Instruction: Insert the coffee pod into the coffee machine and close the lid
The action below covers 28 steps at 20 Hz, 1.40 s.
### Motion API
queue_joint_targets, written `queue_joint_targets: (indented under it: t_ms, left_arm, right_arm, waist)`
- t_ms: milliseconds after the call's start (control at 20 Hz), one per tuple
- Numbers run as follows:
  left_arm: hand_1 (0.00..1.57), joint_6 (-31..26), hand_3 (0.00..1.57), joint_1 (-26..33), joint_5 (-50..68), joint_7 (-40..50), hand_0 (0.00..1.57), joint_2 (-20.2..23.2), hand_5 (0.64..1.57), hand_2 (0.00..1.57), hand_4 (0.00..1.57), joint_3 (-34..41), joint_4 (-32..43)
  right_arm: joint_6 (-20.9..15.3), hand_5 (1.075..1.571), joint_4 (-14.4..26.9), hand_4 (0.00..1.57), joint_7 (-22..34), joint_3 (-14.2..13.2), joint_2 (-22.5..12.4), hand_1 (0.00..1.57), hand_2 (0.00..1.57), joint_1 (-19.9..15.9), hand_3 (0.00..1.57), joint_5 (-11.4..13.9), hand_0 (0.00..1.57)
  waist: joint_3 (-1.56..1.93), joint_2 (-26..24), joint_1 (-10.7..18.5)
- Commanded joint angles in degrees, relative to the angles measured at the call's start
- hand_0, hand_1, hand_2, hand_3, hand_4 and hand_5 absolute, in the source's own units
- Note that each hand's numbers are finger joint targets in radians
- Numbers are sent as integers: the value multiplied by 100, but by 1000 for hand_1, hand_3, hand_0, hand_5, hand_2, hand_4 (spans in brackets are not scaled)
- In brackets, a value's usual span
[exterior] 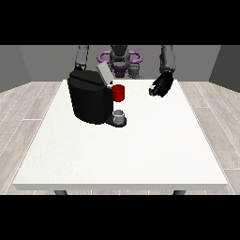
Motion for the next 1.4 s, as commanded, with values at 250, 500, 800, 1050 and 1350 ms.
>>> queue_joint_targets:
  t_ms: [250, 500, 800, 1050, 1350]
  left_arm:
    - [1418, -1092, 1334, -541, 106, 355, 1418, -109, 1571, 1400, 534, 43, -466]
    - [1418, -1182, 1334, -1048, 112, 849, 1418, -284, 1571, 1400, 534, 195, -512]
    - [1416, -1427, 1378, -1792, 270, 1214, 1416, -198, 1571, 1421, 537, 556, -308]
    - [1235, -1939, 1266, -2513, 652, 1445, 1235, 145, 1571, 1265, 502, 1051, -233]
    - [1174, -1748, 1266, -3017, 608, 1656, 1174, 45, 1571, 1254, 479, 1105, -174]
  right_arm:
    - [-47, 1571, 317, 0, -103, -97, 66, 0, 0, -21, 0, -57, 0]
    - [-3, 1571, 198, 0, -147, -108, 136, 0, 0, -202, 0, -187, 0]
    - [132, 1571, -216, 0, 60, 139, 78, 0, 0, -292, 0, -44, 0]
    - [398, 1571, -217, 0, 79, -162, -257, 0, 0, -488, 0, -288, 0]
    - [183, 1571, -400, 263, 401, -142, -67, 0, 0, -894, 0, -268, 0]
  waist:
    - [0, -417, 70]
    - [0, -297, -104]
    - [-2, -233, -654]
    - [0, -19, -793]
    - [0, 259, -973]
